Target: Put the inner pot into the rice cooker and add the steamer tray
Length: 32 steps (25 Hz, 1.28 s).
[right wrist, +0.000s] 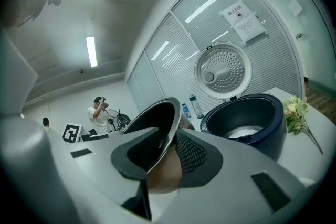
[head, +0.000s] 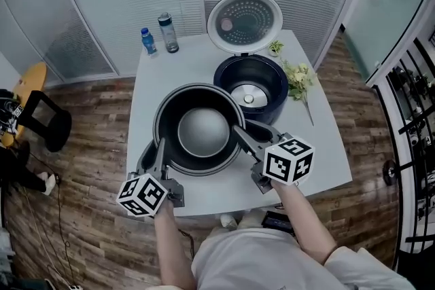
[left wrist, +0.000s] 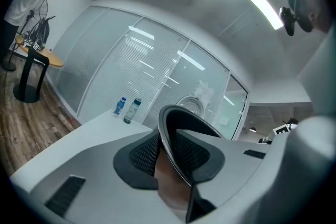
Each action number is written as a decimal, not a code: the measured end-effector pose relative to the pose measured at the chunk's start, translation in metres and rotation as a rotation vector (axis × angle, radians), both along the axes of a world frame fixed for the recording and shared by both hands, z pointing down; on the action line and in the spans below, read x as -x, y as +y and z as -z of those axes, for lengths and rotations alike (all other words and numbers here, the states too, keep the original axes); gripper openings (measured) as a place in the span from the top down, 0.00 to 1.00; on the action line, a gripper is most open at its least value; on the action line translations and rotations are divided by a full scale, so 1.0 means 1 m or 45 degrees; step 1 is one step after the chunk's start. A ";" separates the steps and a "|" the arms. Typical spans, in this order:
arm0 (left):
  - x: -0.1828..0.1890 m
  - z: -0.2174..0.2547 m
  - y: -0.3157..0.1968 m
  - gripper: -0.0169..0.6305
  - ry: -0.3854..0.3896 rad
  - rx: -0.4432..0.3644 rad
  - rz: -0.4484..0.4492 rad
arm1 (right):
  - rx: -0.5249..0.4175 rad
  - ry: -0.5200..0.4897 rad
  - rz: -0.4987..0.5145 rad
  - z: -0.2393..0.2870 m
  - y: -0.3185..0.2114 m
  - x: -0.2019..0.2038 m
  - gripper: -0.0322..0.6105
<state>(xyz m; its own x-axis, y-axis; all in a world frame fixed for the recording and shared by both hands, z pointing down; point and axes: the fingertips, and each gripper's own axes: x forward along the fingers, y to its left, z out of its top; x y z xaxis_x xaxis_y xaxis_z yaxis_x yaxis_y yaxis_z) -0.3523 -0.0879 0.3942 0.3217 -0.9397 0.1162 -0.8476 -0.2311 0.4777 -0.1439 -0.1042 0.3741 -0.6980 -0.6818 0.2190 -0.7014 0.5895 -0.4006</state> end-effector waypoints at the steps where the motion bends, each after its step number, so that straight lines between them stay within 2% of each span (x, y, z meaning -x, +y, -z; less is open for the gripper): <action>1: -0.003 0.003 -0.002 0.82 0.000 -0.009 -0.009 | -0.006 -0.002 -0.008 0.003 -0.001 -0.003 0.78; 19: -0.055 0.060 -0.034 0.82 0.003 -0.147 -0.169 | -0.130 -0.043 -0.134 0.059 -0.010 -0.056 0.78; 28: -0.089 0.074 -0.065 0.82 0.047 -0.188 -0.229 | -0.154 -0.063 -0.203 0.069 -0.031 -0.090 0.78; 32: -0.104 0.079 -0.085 0.84 0.123 -0.207 -0.251 | -0.153 -0.067 -0.243 0.071 -0.044 -0.107 0.78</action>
